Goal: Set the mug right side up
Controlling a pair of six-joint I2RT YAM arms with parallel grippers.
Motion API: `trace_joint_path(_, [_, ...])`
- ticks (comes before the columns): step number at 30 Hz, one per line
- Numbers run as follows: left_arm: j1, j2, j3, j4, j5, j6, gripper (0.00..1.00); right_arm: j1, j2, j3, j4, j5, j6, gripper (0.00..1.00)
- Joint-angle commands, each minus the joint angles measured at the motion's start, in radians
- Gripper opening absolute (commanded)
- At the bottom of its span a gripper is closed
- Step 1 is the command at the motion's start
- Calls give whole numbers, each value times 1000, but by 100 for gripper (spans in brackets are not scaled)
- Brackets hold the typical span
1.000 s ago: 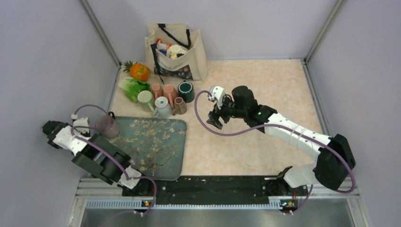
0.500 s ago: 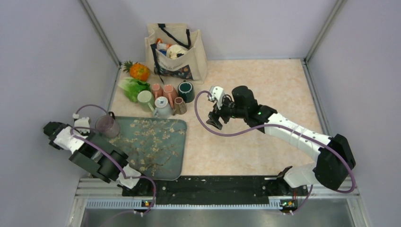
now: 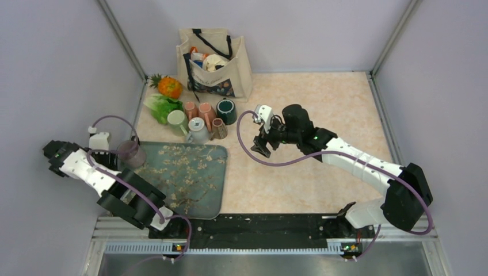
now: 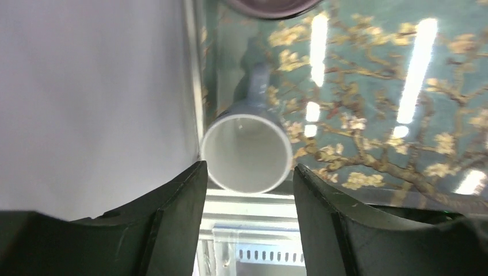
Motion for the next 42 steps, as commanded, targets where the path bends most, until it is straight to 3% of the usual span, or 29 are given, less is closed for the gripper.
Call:
trace_joint_path(1, [-54, -91, 66, -235, 243, 126, 62, -9, -19, -9, 59, -39, -16, 79])
trace_joint_path(4, [-211, -144, 88, -255, 297, 15, 61, -9, -19, -12, 64, -45, -14, 79])
trace_joint_path(8, [-512, -162, 102, -6, 234, -400, 58, -9, -24, -19, 67, -45, -8, 79])
trace_joint_path(14, [-730, -82, 61, 371, 61, -995, 57, -9, -55, -57, 89, -84, 1, 79])
trace_joint_path(16, [-797, -48, 33, 457, -42, -1079, 57, -9, -71, -73, 101, -90, 4, 79])
trace_joint_path(22, [-911, 55, -23, 610, -223, -1207, 61, -9, -110, -104, 114, -82, 3, 79])
trace_joint_path(26, [-945, 140, -14, 647, -268, -1258, 57, -9, -117, -105, 122, -95, 3, 79])
trace_joint_path(37, [-990, 361, 75, 614, -314, -1232, 54, -9, -120, -102, 128, -113, 5, 79])
trace_joint_path(40, [-990, 382, 86, 609, -404, -1220, 53, -9, -121, -101, 125, -124, 7, 79])
trace_joint_path(42, [-984, 385, 81, 612, -472, -1191, 46, -9, -120, -101, 124, -129, 9, 79])
